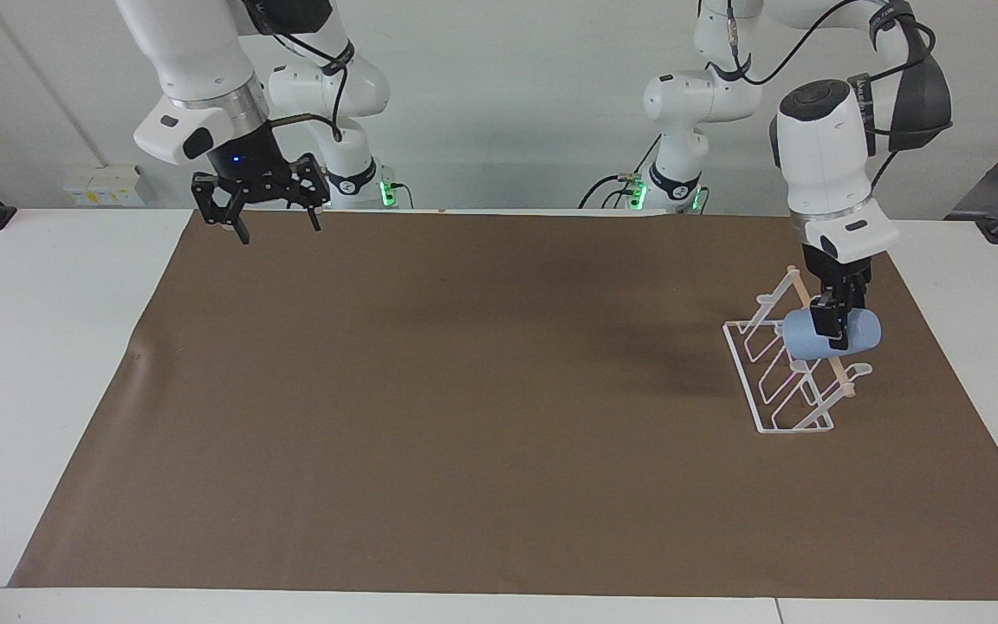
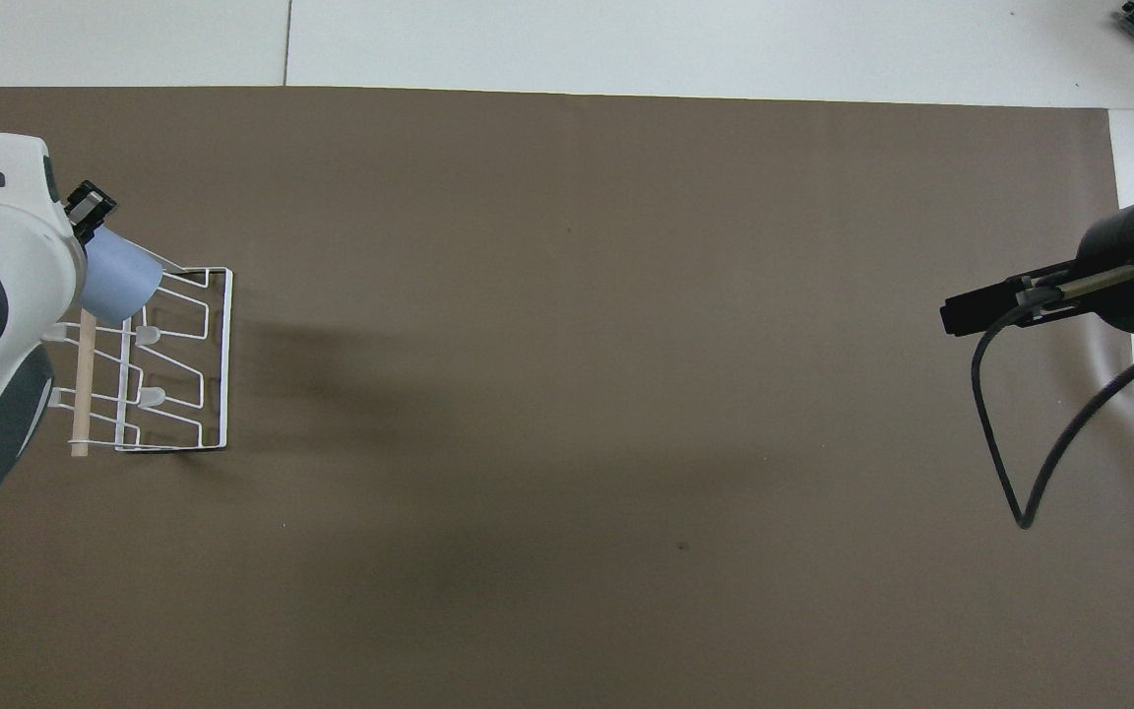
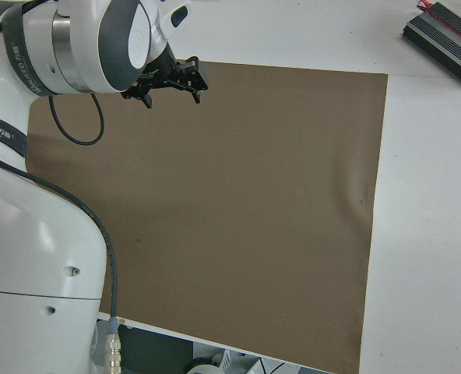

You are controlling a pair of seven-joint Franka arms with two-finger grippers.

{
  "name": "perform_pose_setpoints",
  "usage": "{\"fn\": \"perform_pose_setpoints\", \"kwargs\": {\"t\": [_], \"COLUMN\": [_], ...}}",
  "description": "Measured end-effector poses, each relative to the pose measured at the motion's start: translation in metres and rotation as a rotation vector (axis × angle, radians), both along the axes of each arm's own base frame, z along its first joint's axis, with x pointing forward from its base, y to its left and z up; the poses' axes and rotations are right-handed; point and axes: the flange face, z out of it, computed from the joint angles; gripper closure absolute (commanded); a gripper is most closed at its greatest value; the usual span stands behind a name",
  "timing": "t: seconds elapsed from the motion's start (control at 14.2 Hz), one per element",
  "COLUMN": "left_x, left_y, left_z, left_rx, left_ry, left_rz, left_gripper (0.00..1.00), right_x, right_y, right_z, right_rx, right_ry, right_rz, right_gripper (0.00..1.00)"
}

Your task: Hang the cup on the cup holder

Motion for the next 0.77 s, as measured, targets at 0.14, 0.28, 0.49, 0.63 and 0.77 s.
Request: {"fn": "perform_pose_setpoints", "kwargs": {"t": [0.14,0.28,0.49,0.63,0.77], "left_x": [0.002,0.003,0.004,0.004,0.004], "left_y": [-0.001,0.000,-0.001,-0.001,-0.001], "left_z": [-0.006,-0.010,-0.015,-0.016,-0.017], "left_rx": [0.003,0.005,0.007,0.007,0.012], "left_ry": [-0.001,0.005,0.010,0.007,0.004], "left_rz": [-0.006,-0.006,-0.008,-0.012,-0.014], "left_gripper": [1.00,1.00,1.00,1.00,1.00], "right_x": [0.001,-0.001,-0.006,-0.011,-0.014], "right_y": [-0.020,-0.028,-0.027,-0.027,-0.027], "right_z": [-0.005,-0.012,-0.024,-0.029,-0.030], "right_rx": [-0.001,-0.002,-0.004,-0.007,-0.008], "right_ry": [0.014,0.029,0.037,0.039,0.037], "right_rz": [-0.036,-0.051,-0.051,-0.052,-0.053], "right_gripper": [0.00,0.00,0.00,0.00,0.00]}}
